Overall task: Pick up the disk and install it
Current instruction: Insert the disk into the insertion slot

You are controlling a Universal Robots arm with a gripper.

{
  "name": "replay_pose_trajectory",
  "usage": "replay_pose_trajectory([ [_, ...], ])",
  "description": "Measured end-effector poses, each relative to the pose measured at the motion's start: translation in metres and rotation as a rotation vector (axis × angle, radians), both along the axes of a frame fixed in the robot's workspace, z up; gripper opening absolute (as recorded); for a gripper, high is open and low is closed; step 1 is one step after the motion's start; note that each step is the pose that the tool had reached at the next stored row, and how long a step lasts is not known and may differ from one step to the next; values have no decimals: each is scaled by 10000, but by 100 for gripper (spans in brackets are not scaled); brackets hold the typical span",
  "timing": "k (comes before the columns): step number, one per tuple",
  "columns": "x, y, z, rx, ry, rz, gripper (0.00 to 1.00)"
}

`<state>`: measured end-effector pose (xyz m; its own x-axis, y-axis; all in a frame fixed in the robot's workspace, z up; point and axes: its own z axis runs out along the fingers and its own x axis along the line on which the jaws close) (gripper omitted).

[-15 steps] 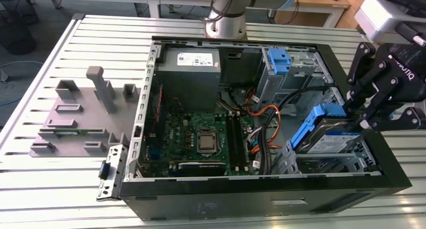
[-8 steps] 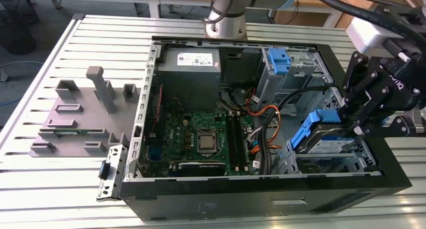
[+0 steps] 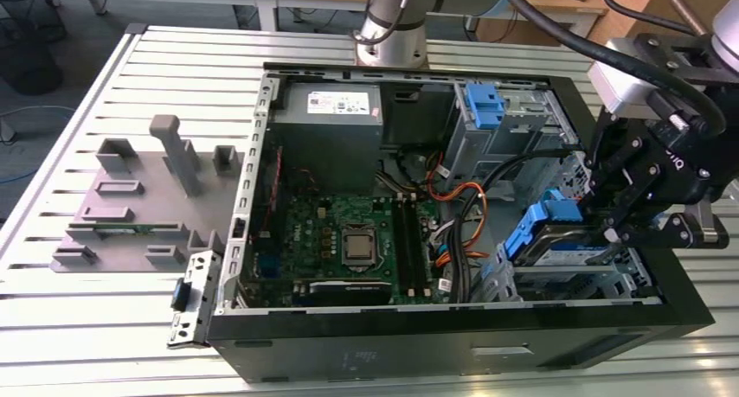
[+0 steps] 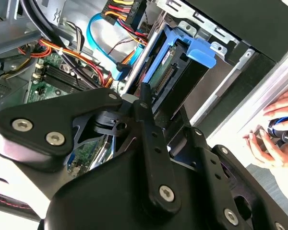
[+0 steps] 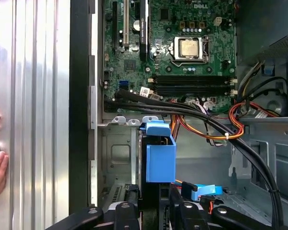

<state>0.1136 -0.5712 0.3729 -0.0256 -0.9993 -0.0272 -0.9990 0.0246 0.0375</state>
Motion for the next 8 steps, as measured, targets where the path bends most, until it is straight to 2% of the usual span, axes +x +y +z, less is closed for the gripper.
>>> replay_pose_trajectory([
  [8,0,0,-2,2,0,0,36],
])
